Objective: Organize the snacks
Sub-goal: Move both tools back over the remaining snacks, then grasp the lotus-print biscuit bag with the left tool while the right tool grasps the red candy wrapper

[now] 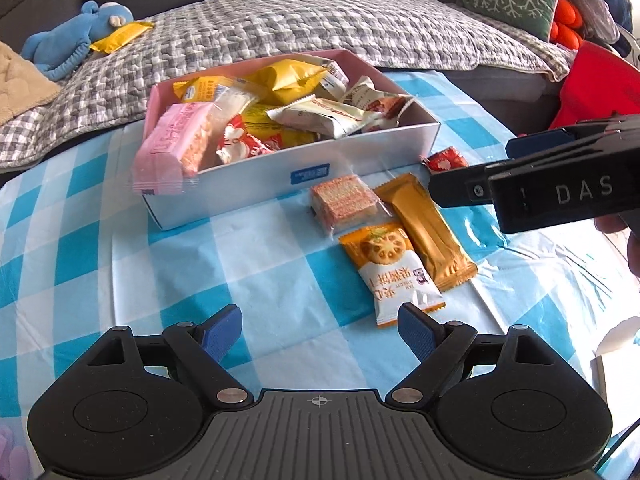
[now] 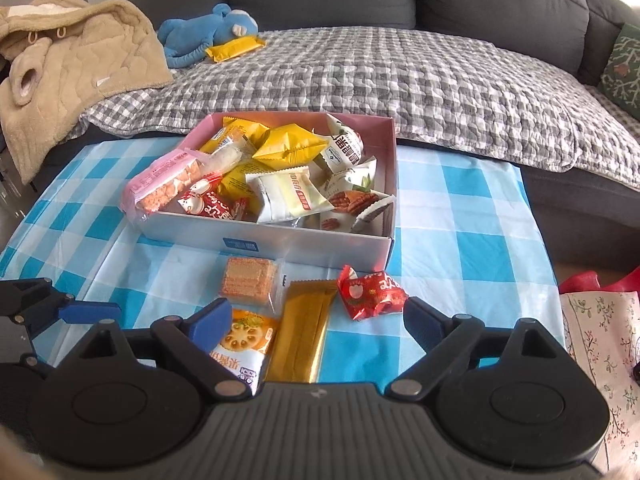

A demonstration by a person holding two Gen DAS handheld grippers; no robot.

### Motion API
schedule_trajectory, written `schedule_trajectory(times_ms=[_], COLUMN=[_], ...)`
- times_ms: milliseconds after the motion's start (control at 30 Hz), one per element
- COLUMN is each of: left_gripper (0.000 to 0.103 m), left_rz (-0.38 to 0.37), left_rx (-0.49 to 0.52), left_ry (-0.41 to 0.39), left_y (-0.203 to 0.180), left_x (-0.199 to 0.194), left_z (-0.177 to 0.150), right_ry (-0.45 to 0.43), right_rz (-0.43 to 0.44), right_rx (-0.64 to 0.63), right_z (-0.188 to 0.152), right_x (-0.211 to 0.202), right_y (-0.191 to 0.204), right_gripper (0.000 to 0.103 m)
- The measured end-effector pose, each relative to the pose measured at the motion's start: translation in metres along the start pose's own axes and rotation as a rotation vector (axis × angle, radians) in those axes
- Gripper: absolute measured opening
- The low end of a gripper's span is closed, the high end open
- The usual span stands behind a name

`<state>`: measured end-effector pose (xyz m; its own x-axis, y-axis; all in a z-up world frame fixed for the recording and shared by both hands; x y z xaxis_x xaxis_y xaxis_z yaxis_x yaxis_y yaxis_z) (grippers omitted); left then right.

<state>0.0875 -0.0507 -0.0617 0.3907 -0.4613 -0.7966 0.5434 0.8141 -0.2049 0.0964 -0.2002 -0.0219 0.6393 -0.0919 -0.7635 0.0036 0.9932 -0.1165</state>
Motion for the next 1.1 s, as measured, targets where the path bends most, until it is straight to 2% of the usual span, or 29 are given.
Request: schedule_trajectory(times_ms=[200,433,633,800,867,1100], left_gripper=[0.087,0.087,0.082,0.066,0.054,0.043], left_rz=[0.012,0.008,0.027,0.017,0.04,0.068], left_rx=[0.032,0.015,0.009,-0.008,0.01,0.033], left_ry=[-0.02,-0.06,-0.082,-0.088,-0.083,-0.078], left_y=[-0.014,-0.023,-0.028,-0.024,-0.023,-0.013], left_x=[0.012,0.026,0.039,0.04,0.04,0.036], left_z=[-0.003,0.007,0.014,0.013,0.012,0.012], right_ry=[0.01,0.041,0.058,0.072,0.077,0.097], right_rz=[-0.023,-0.035,-0.049,-0.025,-0.016,-0.015], right_rx=[0.019,0.065,0.078,0.108,0.115,0.11], right_z=[-0.005,-0.009,-0.01,-0.008,-0.008,-0.005], right_x=[0.007,0.021,0.033,0.041,0.044,0.056], right_y=[-0.019,-0.04,-0.048,-0.049,-0.048,-0.04], right_gripper=[0.092,0.092,0.092,0.092,0.092,0.092])
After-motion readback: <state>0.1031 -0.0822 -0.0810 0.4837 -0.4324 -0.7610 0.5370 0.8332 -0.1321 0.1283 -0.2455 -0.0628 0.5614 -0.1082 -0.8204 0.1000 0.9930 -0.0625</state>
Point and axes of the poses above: each gripper's, at about its wrist camera, not at the fingertips, and x roughly the way its jaws point, y to its left, z to its top, the point moved 3 cm from there along x, roughly the way its jaws point, and after that the axes turned 13 degrees about -z, right-handed, at the moved point
